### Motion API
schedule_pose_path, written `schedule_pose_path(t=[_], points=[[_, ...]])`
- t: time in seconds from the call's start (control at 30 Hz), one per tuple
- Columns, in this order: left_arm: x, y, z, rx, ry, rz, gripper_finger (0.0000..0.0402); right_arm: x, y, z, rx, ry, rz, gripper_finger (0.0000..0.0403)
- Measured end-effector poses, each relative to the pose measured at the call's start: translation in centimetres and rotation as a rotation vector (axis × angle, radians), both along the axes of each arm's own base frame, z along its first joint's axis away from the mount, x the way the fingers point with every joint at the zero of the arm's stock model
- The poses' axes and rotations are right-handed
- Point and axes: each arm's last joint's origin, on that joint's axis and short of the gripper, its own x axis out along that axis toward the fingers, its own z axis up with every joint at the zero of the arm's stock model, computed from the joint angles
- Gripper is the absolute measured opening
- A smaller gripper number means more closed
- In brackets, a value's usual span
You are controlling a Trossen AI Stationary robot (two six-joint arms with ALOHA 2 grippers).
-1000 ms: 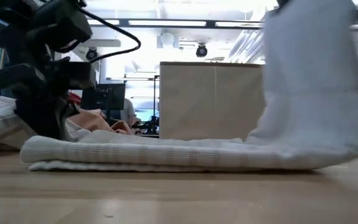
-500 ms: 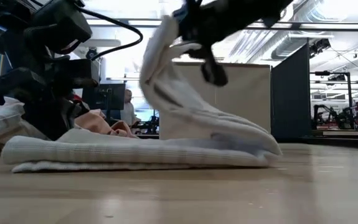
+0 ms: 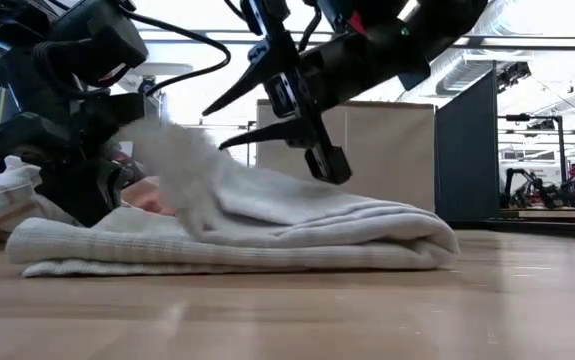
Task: Fold towel
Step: Fold the white striped towel
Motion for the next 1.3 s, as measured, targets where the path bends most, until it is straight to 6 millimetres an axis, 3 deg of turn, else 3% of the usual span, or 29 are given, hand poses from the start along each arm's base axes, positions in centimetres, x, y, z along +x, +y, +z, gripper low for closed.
schedule_pose_path(t=[0.17,0.33,0.4,0.5,0.67,0.77,0.93,1.13,1.3], points=[[0.0,0.0,0.0,0.005,0.001,-0.009,0.0000,0.0,0.2,0.4,0.035,-0.022,0.080,0.0177],[-0.4,0.2,1.6,0.015,0.075,0.057,0.0000,-0.9,0.7,2.3,0.016,-0.035,0.175,0.0175],[-0.7,0.3,2.8,0.031,0.109,0.076,0.0000,-1.8,0.9,3.6,-0.034,-0.021,0.195,0.0165],[-0.2,0.3,5.4,0.047,0.003,0.096,0.0000,-3.8,1.0,5.6,-0.172,0.035,0.204,0.0136],[1.3,0.2,6.4,0.047,-0.188,0.074,0.0000,-7.2,0.9,7.3,-0.477,0.166,0.207,0.0053],[2.6,0.1,5.5,0.038,-0.233,0.055,0.0000,-8.1,0.4,6.2,-0.546,0.179,0.205,0.0009],[4.7,0.0,3.6,-0.038,-0.278,0.088,0.0000,-8.0,-0.8,2.7,-0.562,0.111,0.158,0.0002],[4.7,-0.7,1.3,-0.119,-0.139,0.160,0.0000,-7.8,-0.9,-1.7,-0.583,0.169,0.182,0.0000],[4.0,-1.9,0.9,-0.144,-0.073,0.195,0.0000,-8.8,-1.2,-4.2,-0.572,0.275,0.171,0.0000]])
